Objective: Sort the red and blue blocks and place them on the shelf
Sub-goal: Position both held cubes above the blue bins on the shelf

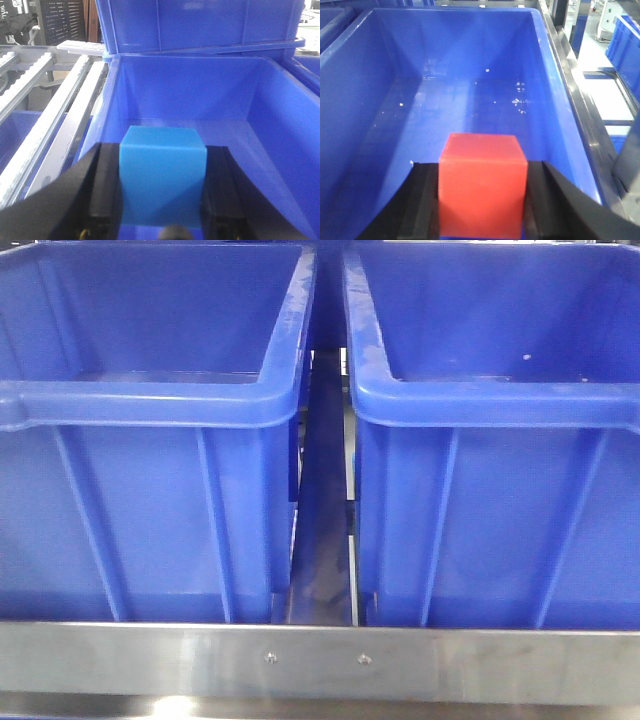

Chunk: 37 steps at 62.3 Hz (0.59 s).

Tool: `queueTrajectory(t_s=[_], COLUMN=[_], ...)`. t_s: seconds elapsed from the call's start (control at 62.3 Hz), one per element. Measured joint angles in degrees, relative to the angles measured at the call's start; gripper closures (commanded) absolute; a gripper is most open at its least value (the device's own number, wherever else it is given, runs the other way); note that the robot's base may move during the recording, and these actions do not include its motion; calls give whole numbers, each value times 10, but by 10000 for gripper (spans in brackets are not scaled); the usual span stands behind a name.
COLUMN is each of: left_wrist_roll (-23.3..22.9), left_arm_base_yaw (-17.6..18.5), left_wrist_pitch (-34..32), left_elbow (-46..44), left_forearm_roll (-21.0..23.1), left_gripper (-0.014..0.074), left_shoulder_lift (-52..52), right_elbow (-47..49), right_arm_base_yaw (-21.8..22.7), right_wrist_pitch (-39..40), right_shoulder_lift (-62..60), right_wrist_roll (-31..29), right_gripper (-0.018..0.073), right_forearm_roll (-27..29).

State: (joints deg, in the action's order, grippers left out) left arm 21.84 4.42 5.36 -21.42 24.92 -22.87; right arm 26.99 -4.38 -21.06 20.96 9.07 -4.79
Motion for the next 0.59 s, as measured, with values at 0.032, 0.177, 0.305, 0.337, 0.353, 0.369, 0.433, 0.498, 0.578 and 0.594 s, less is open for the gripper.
queueTrajectory(t_s=[0.032, 0.177, 0.305, 0.337, 0.353, 0.369, 0.433, 0.498, 0.578, 0.594], left_wrist_roll=[0, 0, 0, 0, 0, 0, 0, 0, 0, 0], left_arm_base_yaw=[0, 0, 0, 0, 0, 0, 0, 0, 0, 0], left_wrist_pitch=[0, 0, 0, 0, 0, 0, 0, 0, 1, 2], left_elbow=[0, 0, 0, 0, 0, 0, 0, 0, 0, 0], left_forearm_roll=[0, 0, 0, 0, 0, 0, 0, 1, 1, 1], left_gripper=[473, 473, 473, 473, 473, 473, 473, 473, 473, 473], left_shoulder_lift=[0, 0, 0, 0, 0, 0, 0, 0, 0, 0], right_elbow=[0, 0, 0, 0, 0, 0, 0, 0, 0, 0], right_arm_base_yaw=[0, 0, 0, 0, 0, 0, 0, 0, 0, 0], right_wrist_pitch=[4, 21, 22, 23, 23, 23, 29, 36, 37, 36], right_shoulder_lift=[0, 0, 0, 0, 0, 0, 0, 0, 0, 0], right_wrist_roll=[0, -1, -1, -1, -1, -1, -1, -1, -1, -1], right_gripper=[507, 507, 507, 507, 507, 507, 507, 507, 507, 507], right_forearm_roll=[-10, -29, -33, -33, -34, -34, -35, -35, -35, -35])
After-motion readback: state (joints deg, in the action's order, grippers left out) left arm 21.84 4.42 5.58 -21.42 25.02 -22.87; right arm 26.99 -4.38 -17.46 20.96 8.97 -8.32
